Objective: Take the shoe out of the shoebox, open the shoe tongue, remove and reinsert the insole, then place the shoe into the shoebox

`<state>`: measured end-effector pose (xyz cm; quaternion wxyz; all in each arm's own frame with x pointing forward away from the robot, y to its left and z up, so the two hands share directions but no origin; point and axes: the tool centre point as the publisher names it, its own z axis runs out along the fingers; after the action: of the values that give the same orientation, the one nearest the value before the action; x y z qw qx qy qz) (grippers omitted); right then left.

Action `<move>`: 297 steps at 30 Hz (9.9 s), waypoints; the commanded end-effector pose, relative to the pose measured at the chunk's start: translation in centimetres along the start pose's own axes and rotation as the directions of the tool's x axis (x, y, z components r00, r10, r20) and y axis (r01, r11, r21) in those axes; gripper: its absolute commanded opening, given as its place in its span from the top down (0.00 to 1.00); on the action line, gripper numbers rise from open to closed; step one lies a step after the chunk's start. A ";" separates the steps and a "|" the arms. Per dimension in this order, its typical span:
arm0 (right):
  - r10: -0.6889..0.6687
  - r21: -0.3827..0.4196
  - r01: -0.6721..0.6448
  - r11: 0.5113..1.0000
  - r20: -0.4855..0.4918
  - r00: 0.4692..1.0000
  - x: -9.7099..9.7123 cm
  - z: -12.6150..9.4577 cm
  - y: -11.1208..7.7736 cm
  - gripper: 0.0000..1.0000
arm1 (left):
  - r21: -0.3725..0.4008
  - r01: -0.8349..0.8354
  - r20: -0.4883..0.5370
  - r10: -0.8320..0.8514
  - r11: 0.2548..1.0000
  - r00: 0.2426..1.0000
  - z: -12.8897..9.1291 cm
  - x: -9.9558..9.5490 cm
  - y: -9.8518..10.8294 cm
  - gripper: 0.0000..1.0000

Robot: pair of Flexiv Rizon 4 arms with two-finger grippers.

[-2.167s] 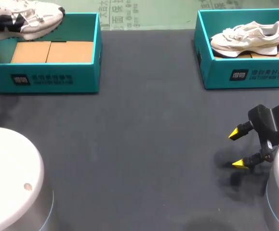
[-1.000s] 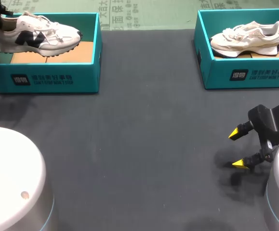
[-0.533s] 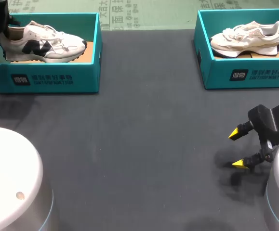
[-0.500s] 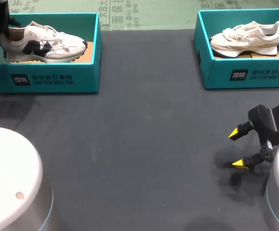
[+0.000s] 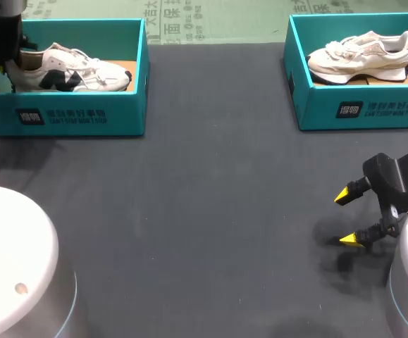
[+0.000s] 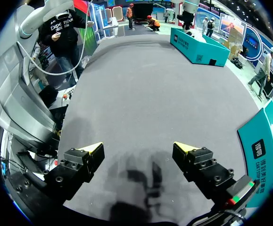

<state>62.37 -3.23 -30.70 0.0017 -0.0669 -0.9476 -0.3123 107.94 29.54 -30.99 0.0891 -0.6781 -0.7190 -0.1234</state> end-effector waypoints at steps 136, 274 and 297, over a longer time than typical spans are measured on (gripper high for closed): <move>0.378 0.062 -0.393 0.917 0.176 0.909 -9.2 -11.5 4.4 0.00 | 0.026 0.004 0.221 -0.010 1.000 0.975 -11.5 2.9 -3.4 0.00; 0.650 -0.048 -0.987 0.156 0.757 0.066 -57.9 -15.7 -16.2 0.24 | 0.026 0.004 0.221 -0.010 1.000 0.975 -11.5 2.9 -3.4 0.00; 0.666 -0.047 -0.993 0.112 0.745 0.040 -58.8 -13.8 -18.9 0.25 | 0.026 0.004 0.221 -0.010 1.000 0.975 -11.5 2.9 -3.4 0.00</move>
<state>116.88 -33.65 -32.89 -0.0972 -0.7263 -0.6786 0.0504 103.98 28.68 -19.36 0.0169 -0.6840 -0.7284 -0.0363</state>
